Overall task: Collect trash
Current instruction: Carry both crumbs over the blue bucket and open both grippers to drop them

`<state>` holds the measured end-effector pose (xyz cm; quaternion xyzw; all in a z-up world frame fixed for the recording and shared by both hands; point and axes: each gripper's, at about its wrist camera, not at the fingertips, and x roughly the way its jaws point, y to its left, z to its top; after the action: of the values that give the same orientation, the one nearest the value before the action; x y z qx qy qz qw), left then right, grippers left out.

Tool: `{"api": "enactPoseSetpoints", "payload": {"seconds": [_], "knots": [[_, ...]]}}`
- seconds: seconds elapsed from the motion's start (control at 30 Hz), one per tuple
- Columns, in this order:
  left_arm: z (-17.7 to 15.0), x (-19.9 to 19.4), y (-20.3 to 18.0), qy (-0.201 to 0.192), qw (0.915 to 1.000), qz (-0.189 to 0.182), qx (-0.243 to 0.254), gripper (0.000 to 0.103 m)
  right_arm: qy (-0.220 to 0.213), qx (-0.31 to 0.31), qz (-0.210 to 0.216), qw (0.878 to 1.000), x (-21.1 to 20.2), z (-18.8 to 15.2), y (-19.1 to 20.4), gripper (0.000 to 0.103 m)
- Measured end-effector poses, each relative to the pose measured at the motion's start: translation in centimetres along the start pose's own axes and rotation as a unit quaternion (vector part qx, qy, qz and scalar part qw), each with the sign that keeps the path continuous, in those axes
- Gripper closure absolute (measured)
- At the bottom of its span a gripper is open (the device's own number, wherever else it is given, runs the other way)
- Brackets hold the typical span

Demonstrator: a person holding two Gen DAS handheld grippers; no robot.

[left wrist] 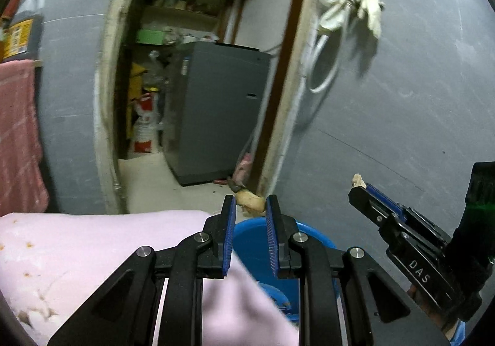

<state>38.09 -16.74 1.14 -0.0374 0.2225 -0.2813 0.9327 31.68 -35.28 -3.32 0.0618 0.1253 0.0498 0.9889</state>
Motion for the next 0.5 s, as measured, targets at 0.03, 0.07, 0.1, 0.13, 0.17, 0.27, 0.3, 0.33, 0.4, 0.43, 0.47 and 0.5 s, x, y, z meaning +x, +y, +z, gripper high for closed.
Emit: {"api": "enactPoseSetpoints", "payload": {"seconds": [0.03,0.07,0.1,0.13,0.17,0.27,0.3,0.33,0.4,0.43,0.47,0.5], "knots": [[0.1,0.6,-0.7,0.003,1.0000,-0.005,0.002,0.087,0.001,0.004,-0.007,1.000,-0.1,0.0,-0.7,0.086],[0.1,1.0,-1.0,0.005,0.9999,-0.008,0.003,0.087,0.002,0.009,-0.013,1.000,-0.3,-0.1,-1.4,0.086],[0.1,1.5,-1.5,0.007,0.9999,-0.012,0.003,0.087,0.002,0.012,-0.018,1.000,-0.3,-0.1,-2.0,0.086],[0.1,1.8,-1.8,0.008,0.9999,-0.013,0.003,0.087,0.003,0.017,-0.024,1.000,-0.4,-0.2,-2.6,0.086],[0.0,2.3,-2.2,0.009,0.9998,-0.015,0.001,0.087,0.004,0.020,-0.030,0.999,-0.5,-0.3,-3.2,0.086],[-0.2,3.5,-3.2,0.014,0.9998,-0.016,0.001,0.087,0.009,0.030,-0.041,0.999,-0.3,-0.8,-4.7,0.086],[-0.2,3.9,-3.4,0.017,0.9997,-0.017,0.001,0.087,0.011,0.032,-0.044,0.998,-0.3,-0.9,-4.9,0.086],[-0.4,4.2,-3.5,0.022,0.9996,-0.017,0.002,0.087,0.014,0.034,-0.044,0.998,-0.1,-1.1,-5.2,0.086],[-0.8,5.1,-4.0,0.033,0.9993,-0.017,0.001,0.087,0.020,0.039,-0.043,0.998,0.2,-1.4,-5.7,0.086],[-0.9,5.6,-4.3,0.040,0.9991,-0.017,0.001,0.087,0.024,0.043,-0.041,0.998,0.4,-1.6,-6.0,0.086],[-1.0,6.0,-4.3,0.046,0.9988,-0.015,0.002,0.087,0.027,0.046,-0.040,0.998,0.4,-1.8,-6.3,0.086],[-1.2,6.4,-4.5,0.051,0.9986,-0.015,0.002,0.087,0.029,0.049,-0.040,0.998,0.6,-1.9,-6.6,0.086]]}}
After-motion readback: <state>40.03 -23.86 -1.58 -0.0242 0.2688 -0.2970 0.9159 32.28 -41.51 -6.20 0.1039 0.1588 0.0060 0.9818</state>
